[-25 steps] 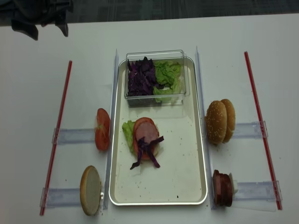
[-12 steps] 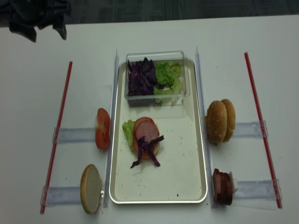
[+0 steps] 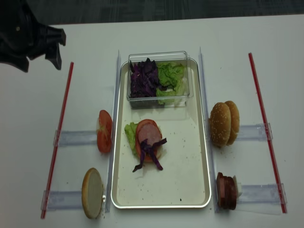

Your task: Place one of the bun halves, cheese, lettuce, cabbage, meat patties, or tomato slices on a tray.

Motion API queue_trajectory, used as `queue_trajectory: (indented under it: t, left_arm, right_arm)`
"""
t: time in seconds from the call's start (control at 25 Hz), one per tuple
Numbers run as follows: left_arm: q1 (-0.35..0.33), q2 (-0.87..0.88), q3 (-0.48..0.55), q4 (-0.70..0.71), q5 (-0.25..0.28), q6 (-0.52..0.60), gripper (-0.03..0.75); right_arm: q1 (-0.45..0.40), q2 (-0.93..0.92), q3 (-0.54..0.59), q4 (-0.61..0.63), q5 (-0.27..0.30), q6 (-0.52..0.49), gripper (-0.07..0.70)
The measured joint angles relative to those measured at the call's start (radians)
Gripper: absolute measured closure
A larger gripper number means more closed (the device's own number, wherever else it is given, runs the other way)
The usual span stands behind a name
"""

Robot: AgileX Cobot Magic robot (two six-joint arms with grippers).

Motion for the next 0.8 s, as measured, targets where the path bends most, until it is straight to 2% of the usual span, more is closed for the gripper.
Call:
queue_trajectory:
  t: [0.16,0.4,0.8]
  left_arm:
    - [0.000,-0.119,0.156,0.000,-0.007,0.000,0.169]
    - [0.000,-0.306,0.391,0.000,-0.069,0.000,0.169]
    - [0.001,-0.670,0.659,0.000,-0.091,-0.006,0.169]
  right_arm:
    - [0.000,0.000,0.000,0.000,0.000,0.000,0.595]
    - [0.000,0.000,0.000,0.000,0.000,0.000,0.595]
    - [0.000,0.000,0.000,0.000,0.000,0.000,0.595]
